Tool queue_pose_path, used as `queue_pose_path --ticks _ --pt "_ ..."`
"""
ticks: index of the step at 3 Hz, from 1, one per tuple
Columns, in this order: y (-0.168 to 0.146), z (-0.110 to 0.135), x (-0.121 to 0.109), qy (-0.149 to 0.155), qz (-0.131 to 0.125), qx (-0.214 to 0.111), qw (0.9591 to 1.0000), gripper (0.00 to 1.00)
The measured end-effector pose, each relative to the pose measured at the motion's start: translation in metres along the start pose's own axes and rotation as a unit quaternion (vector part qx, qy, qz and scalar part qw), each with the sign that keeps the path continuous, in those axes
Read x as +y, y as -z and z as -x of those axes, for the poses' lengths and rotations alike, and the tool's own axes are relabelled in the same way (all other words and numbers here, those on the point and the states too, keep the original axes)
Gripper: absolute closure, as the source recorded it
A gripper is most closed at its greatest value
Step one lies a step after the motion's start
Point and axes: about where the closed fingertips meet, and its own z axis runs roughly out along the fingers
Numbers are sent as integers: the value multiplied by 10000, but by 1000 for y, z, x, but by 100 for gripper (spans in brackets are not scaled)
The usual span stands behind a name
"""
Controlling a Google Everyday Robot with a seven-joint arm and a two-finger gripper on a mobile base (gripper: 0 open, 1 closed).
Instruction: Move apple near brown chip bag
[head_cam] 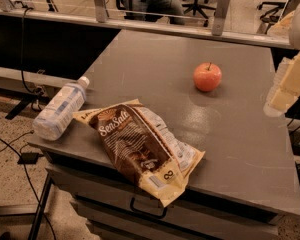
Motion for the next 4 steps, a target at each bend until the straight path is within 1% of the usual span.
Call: queue_pose_path --ticks 1,2,3,4 --pt "-3 -4 -53 -339 -308 -436 9980 0" --pt "-18 -3 -96 -843 -560 -1106 9887 0" --pt "-41 -2 -123 -1395 -813 -1778 9707 0" --pt "-69 1 -144 -1737 -1056 -2273 9524 0"
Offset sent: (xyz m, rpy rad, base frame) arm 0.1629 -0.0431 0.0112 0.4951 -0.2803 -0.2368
